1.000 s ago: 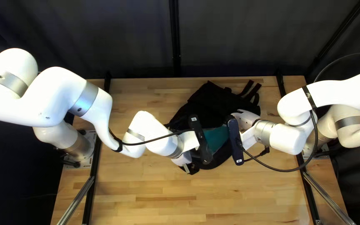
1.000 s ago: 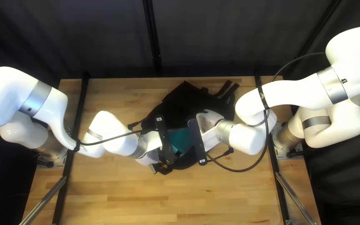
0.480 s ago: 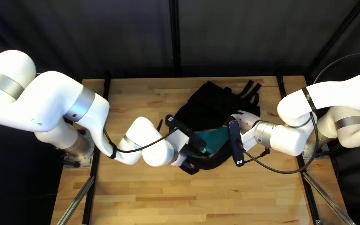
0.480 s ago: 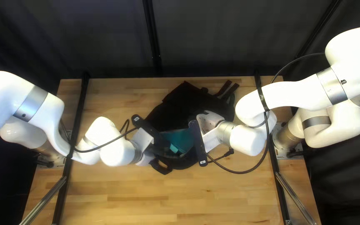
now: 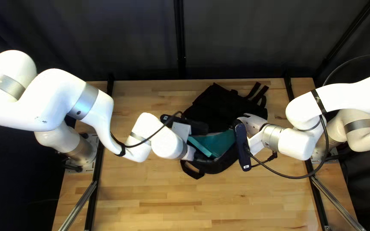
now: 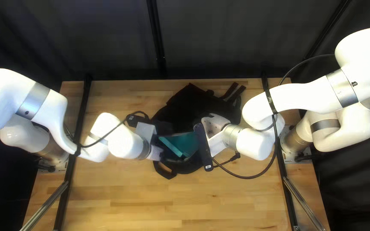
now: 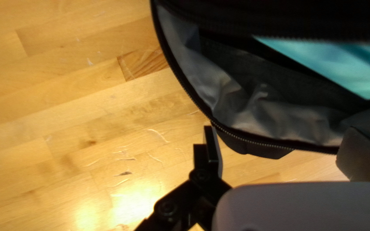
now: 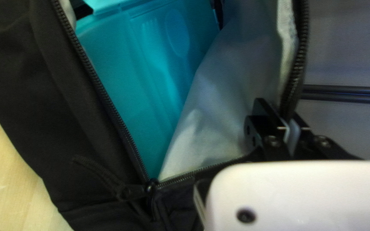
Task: Remove a lunch box from a kids backpack
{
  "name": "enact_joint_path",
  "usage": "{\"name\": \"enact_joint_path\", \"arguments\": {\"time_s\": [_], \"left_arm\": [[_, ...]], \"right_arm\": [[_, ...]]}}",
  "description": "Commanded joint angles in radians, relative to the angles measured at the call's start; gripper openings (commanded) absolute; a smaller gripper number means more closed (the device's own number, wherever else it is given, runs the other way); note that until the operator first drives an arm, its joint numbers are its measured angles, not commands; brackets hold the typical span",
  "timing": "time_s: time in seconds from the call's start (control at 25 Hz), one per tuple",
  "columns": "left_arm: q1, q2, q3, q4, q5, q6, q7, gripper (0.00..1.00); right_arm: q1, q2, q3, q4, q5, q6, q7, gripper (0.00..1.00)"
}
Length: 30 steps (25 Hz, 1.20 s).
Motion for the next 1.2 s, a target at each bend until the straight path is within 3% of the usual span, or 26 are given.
{"name": "enact_joint_path", "arguments": {"time_s": [0.04, 0.12, 0.16, 0.64, 0.68, 0.76, 0.8, 1.2], "left_arm": [[0.025, -0.002, 0.026, -0.076, 0.019, -0.154, -0.083, 1.0], [0.022, 0.006, 0.025, -0.092, 0.045, -0.209, -0.07, 1.0], [0.017, 0.0, 0.017, -0.086, 0.019, -0.199, -0.014, 1.0], [0.017, 0.0, 0.017, -0.086, 0.019, -0.199, -0.014, 1.0], [0.02, 0.008, 0.024, -0.089, 0.067, -0.214, -0.059, 1.0], [-0.011, 0.043, 0.072, -0.089, 0.318, -0.245, -0.302, 1.0], [-0.06, 0.061, 0.128, -0.084, 0.534, -0.255, -0.531, 1.0], [-0.06, 0.061, 0.128, -0.084, 0.534, -0.255, -0.531, 1.0]], "right_arm": [[0.001, -0.006, 0.0, -0.004, 0.002, 0.002, -0.003, 0.0], [0.002, -0.007, 0.001, -0.002, 0.006, 0.004, -0.006, 0.0], [0.003, -0.007, 0.001, -0.001, 0.008, 0.005, -0.008, 0.0], [0.023, -0.028, 0.011, -0.015, 0.045, 0.021, -0.031, 0.0], [0.022, -0.03, 0.01, -0.014, 0.043, 0.02, -0.033, 0.0], [0.02, -0.032, 0.008, -0.014, 0.038, 0.017, -0.034, 0.0], [0.018, -0.028, 0.007, -0.008, 0.031, 0.016, -0.031, 0.0], [-0.009, -0.004, 0.035, 0.048, -0.029, 0.086, 0.068, 0.0]]}}
